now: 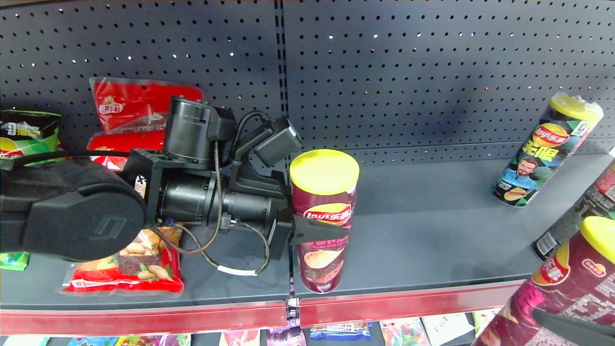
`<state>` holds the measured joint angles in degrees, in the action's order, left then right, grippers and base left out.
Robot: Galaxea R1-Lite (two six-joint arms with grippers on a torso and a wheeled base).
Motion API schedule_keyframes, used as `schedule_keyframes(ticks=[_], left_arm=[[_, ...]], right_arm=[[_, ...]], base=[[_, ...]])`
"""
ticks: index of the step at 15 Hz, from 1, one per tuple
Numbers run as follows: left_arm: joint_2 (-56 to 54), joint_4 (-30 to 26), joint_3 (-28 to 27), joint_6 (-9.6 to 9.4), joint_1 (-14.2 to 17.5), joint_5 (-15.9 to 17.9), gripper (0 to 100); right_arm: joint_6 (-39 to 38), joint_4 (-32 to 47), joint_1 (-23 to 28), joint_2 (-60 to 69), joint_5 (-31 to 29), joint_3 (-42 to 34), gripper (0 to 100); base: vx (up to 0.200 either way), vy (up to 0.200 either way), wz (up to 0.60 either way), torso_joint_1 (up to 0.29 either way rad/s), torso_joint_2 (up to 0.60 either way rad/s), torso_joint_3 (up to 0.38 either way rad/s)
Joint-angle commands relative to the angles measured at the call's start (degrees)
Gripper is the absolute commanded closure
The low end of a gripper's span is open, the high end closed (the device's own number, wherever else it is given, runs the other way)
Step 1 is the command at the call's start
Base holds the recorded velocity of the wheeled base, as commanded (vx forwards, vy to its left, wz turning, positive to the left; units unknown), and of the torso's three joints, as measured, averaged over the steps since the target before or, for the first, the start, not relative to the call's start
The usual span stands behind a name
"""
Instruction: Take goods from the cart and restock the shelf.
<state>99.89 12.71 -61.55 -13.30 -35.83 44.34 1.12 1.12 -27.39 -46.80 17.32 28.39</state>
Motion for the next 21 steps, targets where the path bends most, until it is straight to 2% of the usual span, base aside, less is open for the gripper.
schedule_keyframes(ticks=[1, 2, 6, 9, 12, 16, 19, 21], left_arm=[[-0.57, -0.15, 0.91, -0.06, -0.12, -0.13, 100], [-0.49, 0.12, 0.99, -0.06, -0.12, -0.13, 0], [-0.84, 0.47, 2.05, 0.03, -0.03, -0.39, 0], [-4.44, 1.96, 9.17, -0.06, 0.41, -1.45, 0], [-9.80, 4.42, 17.69, 0.03, 3.92, -2.33, 0], [-16.66, 4.42, 25.43, 0.12, 8.58, -2.41, 0], [-21.23, 4.42, 29.29, 0.03, 11.92, -3.38, 0], [-22.02, 4.42, 29.29, 0.12, 13.50, -4.96, 0]], right_arm=[[0.02, 0.02, -0.03, -0.05, -0.01, 0.08, 100], [0.02, 0.02, -0.12, -0.13, 0.08, 0.26, 100], [0.11, 0.02, -0.47, -3.47, 0.69, 3.86, 100], [0.46, -0.07, -0.38, -12.44, 1.66, 12.21, 100], [2.04, -1.03, -0.38, -25.80, 3.77, 22.76, 100], [3.89, -10.97, -0.47, -38.19, 6.67, 29.53, 100], [6.96, -11.05, -0.56, -45.75, 6.85, 37.35, 100], [7.67, -11.05, -0.82, -49.26, 6.93, 40.69, 100]], base=[[0.000, 0.000, 0.00, 0.000, 0.00, 0.000], [0.000, 0.000, 0.00, 0.000, 0.00, 0.000], [0.000, 0.000, 0.00, 0.000, 0.00, 0.000], [0.000, 0.000, 0.00, 0.000, 0.00, 0.000], [0.000, 0.000, 0.00, 0.000, 0.00, 0.000], [0.000, 0.000, 0.00, 0.000, 0.00, 0.000], [0.000, 0.000, 0.00, 0.000, 0.00, 0.000], [0.000, 0.000, 0.00, 0.000, 0.00, 0.000]])
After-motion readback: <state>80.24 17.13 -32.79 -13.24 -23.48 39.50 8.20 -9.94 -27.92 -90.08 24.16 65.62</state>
